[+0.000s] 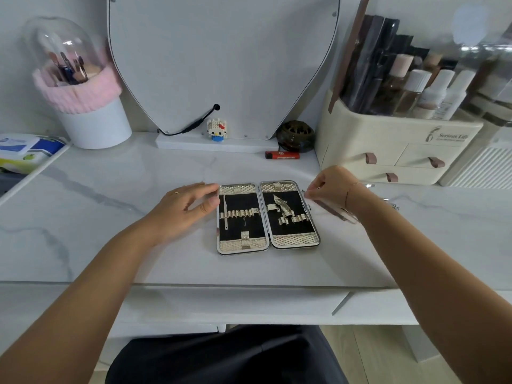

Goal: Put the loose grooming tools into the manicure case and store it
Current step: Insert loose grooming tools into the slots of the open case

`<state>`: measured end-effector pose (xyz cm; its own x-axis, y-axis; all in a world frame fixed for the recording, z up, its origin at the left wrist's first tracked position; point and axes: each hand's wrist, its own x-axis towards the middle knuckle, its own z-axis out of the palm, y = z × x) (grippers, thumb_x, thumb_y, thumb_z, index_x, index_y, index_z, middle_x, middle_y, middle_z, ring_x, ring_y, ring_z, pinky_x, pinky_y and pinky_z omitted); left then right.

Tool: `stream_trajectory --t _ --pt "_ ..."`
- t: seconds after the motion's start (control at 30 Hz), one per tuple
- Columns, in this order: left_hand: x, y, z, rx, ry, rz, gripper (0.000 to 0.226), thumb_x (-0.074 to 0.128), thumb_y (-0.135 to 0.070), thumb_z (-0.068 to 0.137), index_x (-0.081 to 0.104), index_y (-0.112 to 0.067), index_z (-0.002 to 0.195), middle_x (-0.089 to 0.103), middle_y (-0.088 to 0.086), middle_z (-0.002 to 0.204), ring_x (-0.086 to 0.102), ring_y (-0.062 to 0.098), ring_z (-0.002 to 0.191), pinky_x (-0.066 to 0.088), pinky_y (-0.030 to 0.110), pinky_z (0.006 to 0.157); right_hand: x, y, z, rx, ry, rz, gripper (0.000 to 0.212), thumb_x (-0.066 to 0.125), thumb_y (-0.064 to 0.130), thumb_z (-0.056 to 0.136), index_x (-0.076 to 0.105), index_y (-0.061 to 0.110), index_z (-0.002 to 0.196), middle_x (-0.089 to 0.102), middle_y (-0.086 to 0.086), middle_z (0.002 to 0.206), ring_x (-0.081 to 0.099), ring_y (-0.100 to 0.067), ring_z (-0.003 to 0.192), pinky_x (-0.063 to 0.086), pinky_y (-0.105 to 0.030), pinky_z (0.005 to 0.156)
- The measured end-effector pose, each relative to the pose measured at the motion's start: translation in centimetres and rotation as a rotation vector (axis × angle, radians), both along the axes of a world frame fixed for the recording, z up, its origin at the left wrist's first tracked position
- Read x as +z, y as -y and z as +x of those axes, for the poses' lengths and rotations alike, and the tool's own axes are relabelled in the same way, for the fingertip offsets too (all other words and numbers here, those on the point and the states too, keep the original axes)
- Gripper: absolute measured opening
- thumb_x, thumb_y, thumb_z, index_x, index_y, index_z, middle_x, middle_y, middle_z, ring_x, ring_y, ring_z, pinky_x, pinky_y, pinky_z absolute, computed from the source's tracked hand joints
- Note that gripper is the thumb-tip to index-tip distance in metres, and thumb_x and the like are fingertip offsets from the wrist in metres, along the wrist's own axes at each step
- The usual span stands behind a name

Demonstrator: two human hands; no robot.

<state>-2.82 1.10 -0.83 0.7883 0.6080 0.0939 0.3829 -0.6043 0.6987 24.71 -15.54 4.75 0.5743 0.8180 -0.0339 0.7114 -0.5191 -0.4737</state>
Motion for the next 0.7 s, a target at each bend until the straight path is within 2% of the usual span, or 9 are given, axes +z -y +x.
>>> stream_trajectory --t 0.1,0.17,0.23,0.3,0.4,0.5,0.63,0.7 --pt "0.1 0.1 0.0 0.003 -0.003 0.002 0.085 0.03 -0.09 0.065 0.045 -0.04 0.133 0.042 -0.011 0.144 0.028 0.005 0.137 0.024 0.042 0.114 0.2 -0.7 0.5 0.021 -0.037 -0.089 0.022 0.07 0.022 0.076 0.072 0.0 0.073 0.07 -0.012 0.075 0.052 -0.013 0.057 0.043 -0.02 0.052" --pt "0.1 0.1 0.0 0.006 -0.006 -0.001 0.084 0.03 -0.09 0.066 0.045 -0.041 0.133 0.042 -0.011 0.143 0.027 0.005 0.138 0.024 0.042 0.114 0.4 -0.6 0.8 0.039 -0.062 -0.096 0.02 0.07 0.024 0.077 0.072 0.004 0.072 0.067 -0.008 0.073 0.052 -0.013 0.059 0.042 -0.02 0.054" --pt "0.1 0.0 -0.1 0.001 -0.009 -0.001 0.083 0.03 -0.089 0.067 0.045 -0.041 0.133 0.042 -0.012 0.143 0.027 0.005 0.137 0.024 0.042 0.114 0.3 -0.3 1.3 0.044 -0.116 -0.041 0.015 0.071 0.026 0.077 0.072 0.012 0.074 0.07 -0.003 0.082 0.059 -0.015 0.072 0.046 -0.023 0.063" --pt "0.1 0.1 -0.1 0.0 -0.012 0.004 0.082 0.03 -0.089 0.067 0.045 -0.041 0.133 0.043 -0.012 0.143 0.028 0.004 0.137 0.024 0.042 0.114 0.2 0.1 1.8 0.029 -0.19 0.031 0.014 0.071 0.026 0.077 0.072 0.012 0.076 0.07 -0.003 0.086 0.062 -0.017 0.08 0.048 -0.028 0.075" --pt "0.3 0.3 0.0 0.001 -0.002 0.011 0.087 0.028 -0.09 0.066 0.045 -0.039 0.133 0.043 -0.012 0.143 0.028 0.004 0.137 0.023 0.041 0.114 0.6 0.9 2.1 0.022 -0.322 0.145 0.014 0.068 0.022 0.081 0.07 0.009 0.079 0.068 -0.004 0.077 0.054 -0.014 0.066 0.043 -0.023 0.063" --pt "0.6 0.6 0.0 -0.001 -0.01 0.025 0.089 0.027 -0.091 0.064 0.044 -0.039 0.134 0.041 -0.019 0.139 0.025 0.002 0.138 0.023 0.041 0.115 1.7 1.0 1.3 0.051 -0.571 0.296 0.009 0.064 0.013 0.085 0.067 0.005 0.086 0.067 -0.006 0.073 0.049 -0.011 0.058 0.041 -0.018 0.051" --pt "1.0 1.0 -0.1 -0.015 -0.014 0.044 0.091 0.027 -0.092 0.063 0.042 -0.039 0.135 0.04 -0.026 0.133 0.026 0.002 0.137 0.022 0.041 0.115 2.7 -1.2 -1.8 0.164 -0.786 0.375 0.021 0.06 0.003 0.086 0.059 0.003 0.107 0.067 -0.01 0.078 0.06 -0.007 0.058 0.048 -0.013 0.053" --pt "1.4 1.2 -0.2 -0.023 -0.06 0.07 0.101 0.031 -0.095 0.056 0.038 -0.036 0.138 0.037 -0.021 0.139 0.023 0.005 0.139 0.019 0.04 0.116 2.5 -3.2 -3.8 0.188 -0.81 0.379 0.023 0.061 0.002 0.085 0.059 0.0 0.108 0.068 -0.011 0.079 0.063 -0.008 0.059 0.051 -0.013 0.055"
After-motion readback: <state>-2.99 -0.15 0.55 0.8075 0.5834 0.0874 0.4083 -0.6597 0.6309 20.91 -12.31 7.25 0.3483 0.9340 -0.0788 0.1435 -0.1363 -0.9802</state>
